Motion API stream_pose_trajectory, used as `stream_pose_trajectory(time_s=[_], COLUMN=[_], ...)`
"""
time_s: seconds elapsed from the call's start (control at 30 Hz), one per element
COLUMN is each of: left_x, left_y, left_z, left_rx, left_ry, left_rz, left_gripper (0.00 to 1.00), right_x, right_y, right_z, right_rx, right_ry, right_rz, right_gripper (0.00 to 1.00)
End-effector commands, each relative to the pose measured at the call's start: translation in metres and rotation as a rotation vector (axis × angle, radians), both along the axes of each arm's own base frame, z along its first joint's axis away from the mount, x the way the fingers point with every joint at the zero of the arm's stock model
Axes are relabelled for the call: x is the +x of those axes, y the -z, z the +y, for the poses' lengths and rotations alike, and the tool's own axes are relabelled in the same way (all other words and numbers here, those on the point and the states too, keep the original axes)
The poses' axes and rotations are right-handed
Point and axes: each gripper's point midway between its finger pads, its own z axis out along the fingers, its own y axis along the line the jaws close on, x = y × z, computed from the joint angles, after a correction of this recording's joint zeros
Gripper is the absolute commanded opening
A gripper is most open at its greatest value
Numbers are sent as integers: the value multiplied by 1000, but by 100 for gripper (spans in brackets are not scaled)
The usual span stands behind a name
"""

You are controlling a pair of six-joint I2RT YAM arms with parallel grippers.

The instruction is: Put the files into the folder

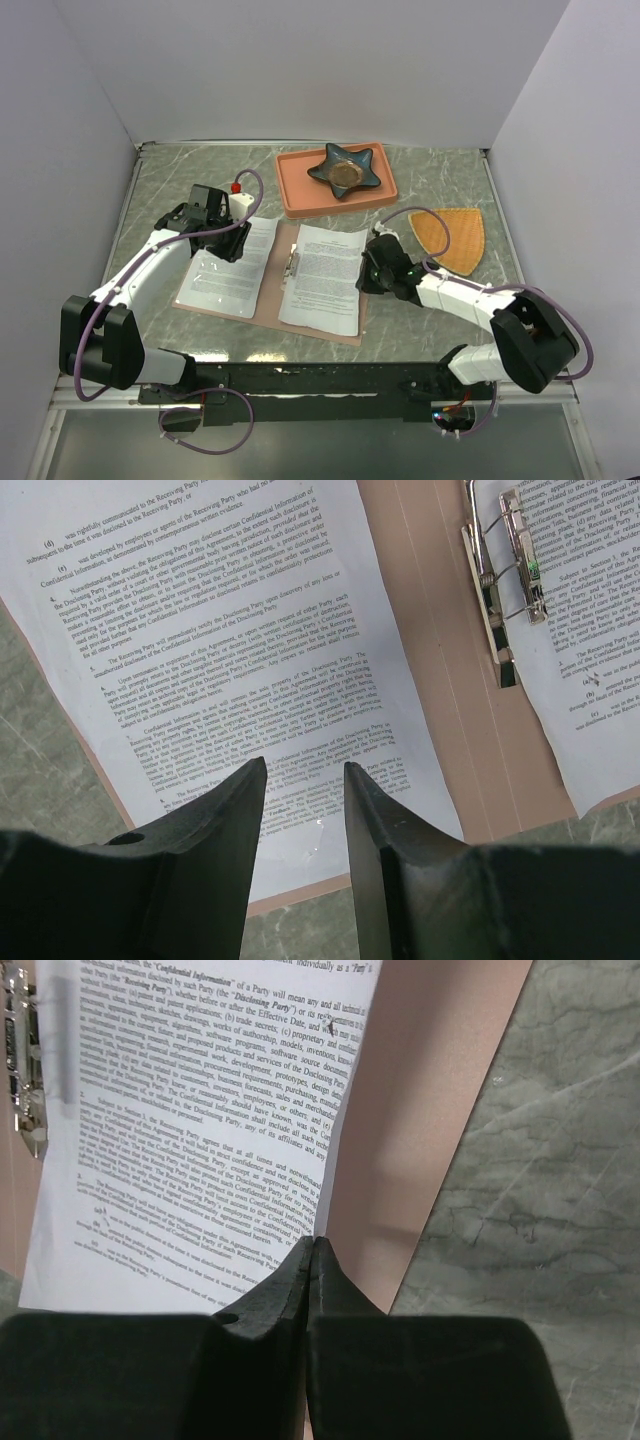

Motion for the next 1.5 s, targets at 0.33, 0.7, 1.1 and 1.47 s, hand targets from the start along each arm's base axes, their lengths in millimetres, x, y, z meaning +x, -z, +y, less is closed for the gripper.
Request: stream_pose_trajectory(time_s=[0.33, 0.7, 1.1, 1.47], left_x=[3, 6, 16, 27], left_y=[-19, -26, -21, 40], left_z=[-5, -5, -12, 11], left_rx=[-29, -33, -62, 90], left_ry=[12, 11, 9, -19], left_rz=[-65, -83, -89, -78], left_gripper=[44, 44, 44, 40], right_x=[3, -1, 34, 128], right_y=[-5, -39, -103, -120], right_z=[10, 11, 66, 150], right_rx=[-5, 18, 249, 493], right_ry=[-12, -40, -166, -295], right_rz=[14, -16, -114, -101], right_gripper=[39, 79, 79, 79])
